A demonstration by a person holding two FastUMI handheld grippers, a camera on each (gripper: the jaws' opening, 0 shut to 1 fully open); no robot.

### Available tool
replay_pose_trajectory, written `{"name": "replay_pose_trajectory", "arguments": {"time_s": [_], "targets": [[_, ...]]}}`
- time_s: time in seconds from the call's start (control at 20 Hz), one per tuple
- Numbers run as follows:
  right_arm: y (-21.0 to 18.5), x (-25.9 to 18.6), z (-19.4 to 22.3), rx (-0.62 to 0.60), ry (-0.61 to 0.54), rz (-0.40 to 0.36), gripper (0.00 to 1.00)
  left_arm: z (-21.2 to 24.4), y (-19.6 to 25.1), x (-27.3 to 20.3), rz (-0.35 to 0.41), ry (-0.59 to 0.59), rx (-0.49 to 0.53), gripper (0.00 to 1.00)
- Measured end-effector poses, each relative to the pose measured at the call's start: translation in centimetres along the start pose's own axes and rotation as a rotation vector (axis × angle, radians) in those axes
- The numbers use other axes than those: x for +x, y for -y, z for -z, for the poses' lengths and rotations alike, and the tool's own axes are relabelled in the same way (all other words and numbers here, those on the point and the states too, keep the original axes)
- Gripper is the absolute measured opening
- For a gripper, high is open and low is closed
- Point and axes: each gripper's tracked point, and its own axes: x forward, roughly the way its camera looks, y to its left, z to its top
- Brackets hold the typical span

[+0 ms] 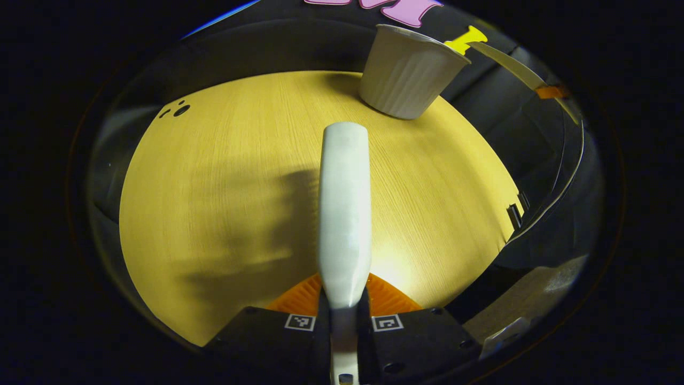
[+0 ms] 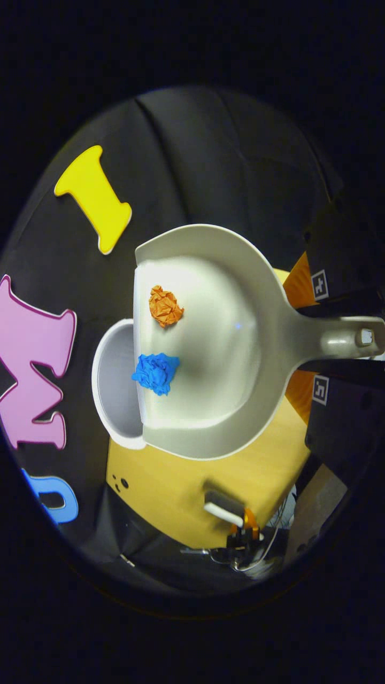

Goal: Pick up the small broom and dustpan from the desktop, sweep the trash into the dustpan with the broom, and then empty the trash into the garbage bin.

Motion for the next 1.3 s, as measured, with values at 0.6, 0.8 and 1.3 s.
{"name": "replay_pose_trajectory", "arguments": {"time_s": [0.6, 0.8, 1.3], "targets": [[5.8, -3.0, -0.8, -0.276, -0.224, 0.199, 0.36, -0.1, -0.1, 0.2, -0.005, 0.011, -0.074, 0.24], [5.1, -2.1, -1.0, -0.319, -0.264, 0.189, 0.36, 0.0, -0.1, 0.5, -0.001, 0.006, -0.07, 0.24], [4.8, -2.7, -2.2, -0.397, -0.276, 0.195, 0.36, -0.4, -0.4, 0.9, -0.011, 0.008, -0.071, 0.24]]}}
